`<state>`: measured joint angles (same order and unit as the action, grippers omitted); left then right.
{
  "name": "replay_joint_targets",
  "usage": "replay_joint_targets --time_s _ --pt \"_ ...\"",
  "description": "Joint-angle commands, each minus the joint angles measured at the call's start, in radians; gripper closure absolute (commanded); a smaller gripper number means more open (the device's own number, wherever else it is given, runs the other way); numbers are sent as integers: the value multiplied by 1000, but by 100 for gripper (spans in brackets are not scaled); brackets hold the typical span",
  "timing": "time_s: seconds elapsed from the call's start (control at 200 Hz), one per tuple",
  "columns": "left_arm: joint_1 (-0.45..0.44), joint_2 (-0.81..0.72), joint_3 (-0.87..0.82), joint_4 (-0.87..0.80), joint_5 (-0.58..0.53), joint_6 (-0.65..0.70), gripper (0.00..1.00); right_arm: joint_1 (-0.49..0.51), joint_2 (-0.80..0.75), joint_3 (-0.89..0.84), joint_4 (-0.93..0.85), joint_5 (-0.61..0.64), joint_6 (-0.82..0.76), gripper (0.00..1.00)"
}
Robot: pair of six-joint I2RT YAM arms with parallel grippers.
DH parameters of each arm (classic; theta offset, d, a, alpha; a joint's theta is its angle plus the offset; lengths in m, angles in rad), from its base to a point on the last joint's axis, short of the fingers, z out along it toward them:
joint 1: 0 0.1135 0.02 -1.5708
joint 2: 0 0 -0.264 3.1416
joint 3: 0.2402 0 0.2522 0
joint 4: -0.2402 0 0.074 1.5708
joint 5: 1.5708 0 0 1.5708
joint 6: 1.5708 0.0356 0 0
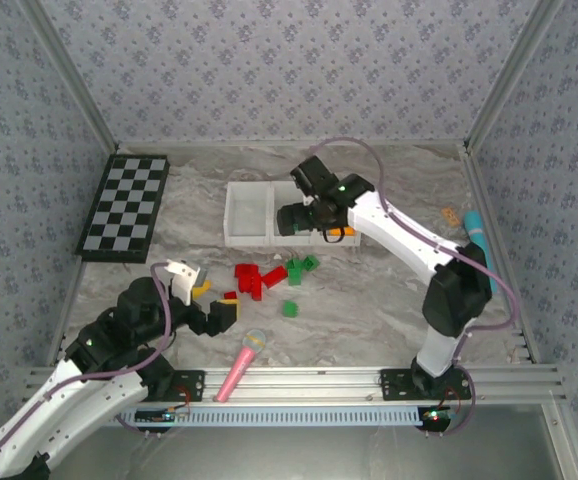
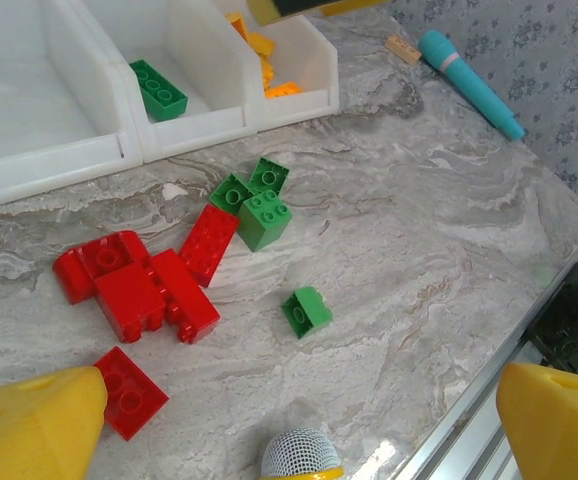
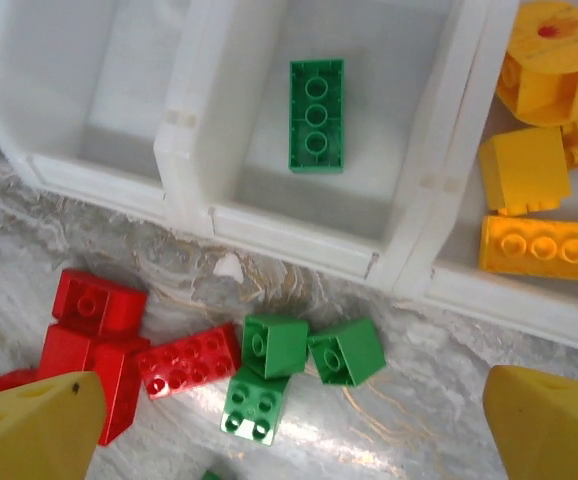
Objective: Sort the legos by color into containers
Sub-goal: Pick up the lego from the center of the table.
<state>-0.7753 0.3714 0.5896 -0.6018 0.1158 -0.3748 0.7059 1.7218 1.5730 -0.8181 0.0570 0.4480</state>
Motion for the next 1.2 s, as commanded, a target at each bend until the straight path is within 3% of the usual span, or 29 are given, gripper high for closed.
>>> replay_joint_targets --time_s 0.0,0.175,0.355,0.775,1.194 --pt "-8 7 11 10 -10 2 0 50 -50 -135 101 28 153 0" --pt "-8 8 13 8 -11 0 0 140 -50 -248 196 101 340 0" --pt "-8 8 13 8 -12 -3 0 170 19 -279 212 120 404 9" --pt "-12 8 15 6 -16 -6 0 191 163 -224 154 149 391 28" --pt "-13 8 13 7 -19 -9 0 191 198 -230 143 145 373 55"
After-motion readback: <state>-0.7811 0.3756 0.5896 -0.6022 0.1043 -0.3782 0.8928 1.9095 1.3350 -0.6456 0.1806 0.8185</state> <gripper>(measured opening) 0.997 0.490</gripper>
